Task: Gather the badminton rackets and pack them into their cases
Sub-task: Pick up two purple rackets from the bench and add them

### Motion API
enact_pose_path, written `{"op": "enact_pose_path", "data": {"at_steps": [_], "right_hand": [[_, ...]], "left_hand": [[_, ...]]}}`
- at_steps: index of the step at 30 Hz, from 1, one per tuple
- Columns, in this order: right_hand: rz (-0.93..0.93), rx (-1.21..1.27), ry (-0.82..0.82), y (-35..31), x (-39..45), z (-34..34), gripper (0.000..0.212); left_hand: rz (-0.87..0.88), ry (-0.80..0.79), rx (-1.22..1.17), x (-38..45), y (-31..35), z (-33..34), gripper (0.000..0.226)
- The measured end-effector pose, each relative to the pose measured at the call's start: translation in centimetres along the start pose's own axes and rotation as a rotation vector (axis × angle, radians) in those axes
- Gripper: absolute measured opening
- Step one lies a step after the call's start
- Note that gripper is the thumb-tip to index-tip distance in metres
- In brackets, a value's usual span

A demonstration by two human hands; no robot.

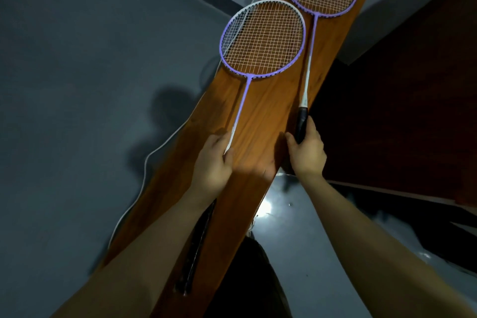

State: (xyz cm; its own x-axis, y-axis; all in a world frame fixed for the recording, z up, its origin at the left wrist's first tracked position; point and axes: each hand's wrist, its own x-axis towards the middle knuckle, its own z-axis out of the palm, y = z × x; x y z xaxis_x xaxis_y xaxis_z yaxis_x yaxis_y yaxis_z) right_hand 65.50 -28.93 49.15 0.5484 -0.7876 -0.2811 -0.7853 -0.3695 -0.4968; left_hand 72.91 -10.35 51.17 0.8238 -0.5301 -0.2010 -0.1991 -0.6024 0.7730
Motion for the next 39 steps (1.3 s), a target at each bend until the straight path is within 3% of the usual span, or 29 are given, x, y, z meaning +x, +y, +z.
{"op": "enact_pose_path", "data": {"at_steps": [8,13,22,24,31,39], "right_hand": [[-0.068,0.187,0.049,-2.5,-7.8,-6.4,0.061],[-0.097,0.3,0.112,-4.8,-15.6,-12.1,0.06],[-0.1,0.422,0.246,-2.9,-27.3,-22.4,0.059],[-0.099,0.435,0.299,-1.4,-28.9,-24.6,0.059],[-0.122,0.495,0.451,4.8,-30.9,-32.9,0.057],[-0.143,0.463,0.564,18.5,-30.9,-43.8,0.056]], "left_hand": [[-0.011,0.089,-0.037,-3.6,6.3,-4.8,0.04],[0.103,0.198,-0.095,-9.0,11.0,-8.6,0.036],[0.285,0.219,-0.036,-18.2,20.8,-11.5,0.038],[0.381,0.225,-0.083,-19.8,23.0,-10.9,0.038],[0.48,0.193,-0.155,-23.6,32.5,-5.9,0.042],[0.532,0.192,-0.216,-29.7,43.3,5.1,0.043]]}}
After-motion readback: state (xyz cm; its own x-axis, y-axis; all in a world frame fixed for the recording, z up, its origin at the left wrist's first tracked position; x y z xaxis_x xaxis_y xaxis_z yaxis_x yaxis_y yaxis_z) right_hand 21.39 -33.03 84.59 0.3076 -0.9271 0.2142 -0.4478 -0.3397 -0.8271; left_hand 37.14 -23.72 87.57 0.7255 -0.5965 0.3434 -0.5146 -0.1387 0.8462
